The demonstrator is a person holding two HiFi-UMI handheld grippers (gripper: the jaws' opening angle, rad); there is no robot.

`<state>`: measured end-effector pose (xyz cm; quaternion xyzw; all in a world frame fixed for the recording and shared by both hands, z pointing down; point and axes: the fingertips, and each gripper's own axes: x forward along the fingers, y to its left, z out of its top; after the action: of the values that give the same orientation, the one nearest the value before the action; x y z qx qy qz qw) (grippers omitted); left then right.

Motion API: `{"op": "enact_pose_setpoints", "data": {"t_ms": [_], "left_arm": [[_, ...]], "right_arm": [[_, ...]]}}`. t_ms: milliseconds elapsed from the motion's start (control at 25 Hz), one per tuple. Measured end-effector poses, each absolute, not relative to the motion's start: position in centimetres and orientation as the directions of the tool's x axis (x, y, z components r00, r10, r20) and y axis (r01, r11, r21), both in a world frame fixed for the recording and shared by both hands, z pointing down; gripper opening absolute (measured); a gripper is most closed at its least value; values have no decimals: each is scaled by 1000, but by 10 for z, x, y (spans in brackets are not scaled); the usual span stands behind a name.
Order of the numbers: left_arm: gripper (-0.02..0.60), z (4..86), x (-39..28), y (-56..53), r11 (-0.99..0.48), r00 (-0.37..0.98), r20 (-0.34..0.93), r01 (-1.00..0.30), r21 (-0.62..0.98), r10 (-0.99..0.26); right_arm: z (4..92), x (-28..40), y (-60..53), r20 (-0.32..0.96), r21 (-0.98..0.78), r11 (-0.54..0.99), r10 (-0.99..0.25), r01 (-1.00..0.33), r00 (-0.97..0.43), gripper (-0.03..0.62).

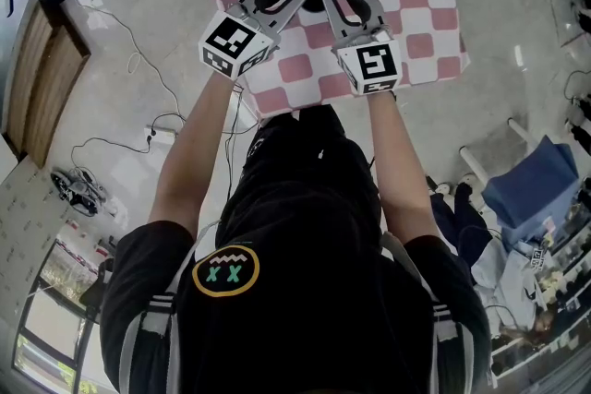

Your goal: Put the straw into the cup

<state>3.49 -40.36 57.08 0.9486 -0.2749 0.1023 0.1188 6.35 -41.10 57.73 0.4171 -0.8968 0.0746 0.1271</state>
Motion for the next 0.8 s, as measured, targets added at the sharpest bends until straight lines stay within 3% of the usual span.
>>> {"op": "enact_pose_setpoints", "data": {"t_ms": [800], "left_arm": [[32, 465, 8, -352, -836, 830, 175, -546, 58, -530]], "right_arm": [[459, 49, -360, 177, 105, 616, -784, -781, -595, 71]]}}
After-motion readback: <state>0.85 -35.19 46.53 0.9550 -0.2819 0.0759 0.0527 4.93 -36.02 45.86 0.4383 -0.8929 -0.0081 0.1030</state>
